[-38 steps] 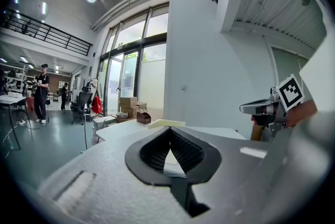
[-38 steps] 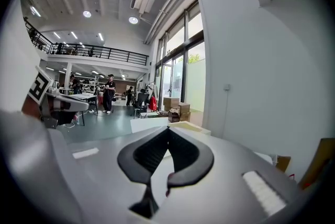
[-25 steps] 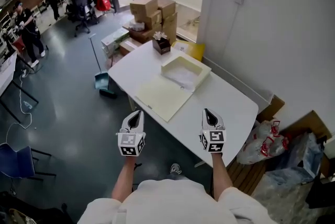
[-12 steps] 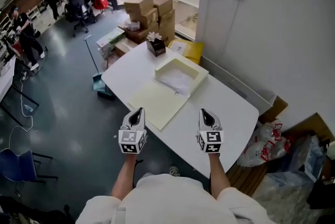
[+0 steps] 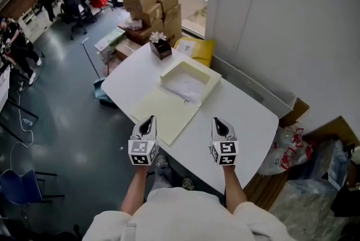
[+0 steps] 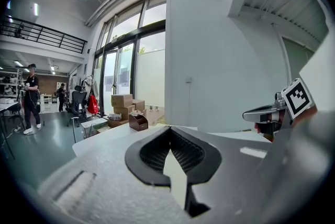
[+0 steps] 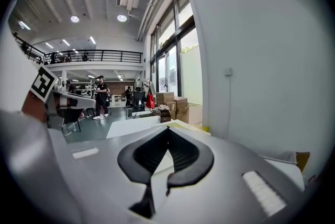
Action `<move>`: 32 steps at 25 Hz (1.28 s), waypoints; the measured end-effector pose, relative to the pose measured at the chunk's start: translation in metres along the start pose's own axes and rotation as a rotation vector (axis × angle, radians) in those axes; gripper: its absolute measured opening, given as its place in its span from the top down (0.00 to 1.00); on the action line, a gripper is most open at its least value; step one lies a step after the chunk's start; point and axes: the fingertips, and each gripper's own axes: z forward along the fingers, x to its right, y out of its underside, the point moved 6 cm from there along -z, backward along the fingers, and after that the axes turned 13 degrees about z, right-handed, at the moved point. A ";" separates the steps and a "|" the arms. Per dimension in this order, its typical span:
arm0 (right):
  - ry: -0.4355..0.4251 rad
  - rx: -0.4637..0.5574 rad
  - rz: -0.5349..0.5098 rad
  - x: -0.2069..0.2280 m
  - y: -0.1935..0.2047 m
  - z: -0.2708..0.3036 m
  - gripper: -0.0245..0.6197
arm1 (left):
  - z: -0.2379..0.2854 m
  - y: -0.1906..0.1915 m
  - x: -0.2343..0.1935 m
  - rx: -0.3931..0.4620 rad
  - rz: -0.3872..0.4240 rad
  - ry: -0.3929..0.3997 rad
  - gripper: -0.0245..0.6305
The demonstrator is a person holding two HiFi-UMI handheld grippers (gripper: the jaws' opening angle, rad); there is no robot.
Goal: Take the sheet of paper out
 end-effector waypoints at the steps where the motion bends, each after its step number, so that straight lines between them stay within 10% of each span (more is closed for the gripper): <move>1: 0.006 -0.003 -0.001 0.001 0.000 0.004 0.96 | 0.007 0.001 -0.001 0.001 -0.002 0.008 0.96; 32: 0.386 -0.042 -0.041 -0.034 -0.034 0.140 0.96 | 0.210 0.035 -0.129 0.031 -0.073 0.376 0.96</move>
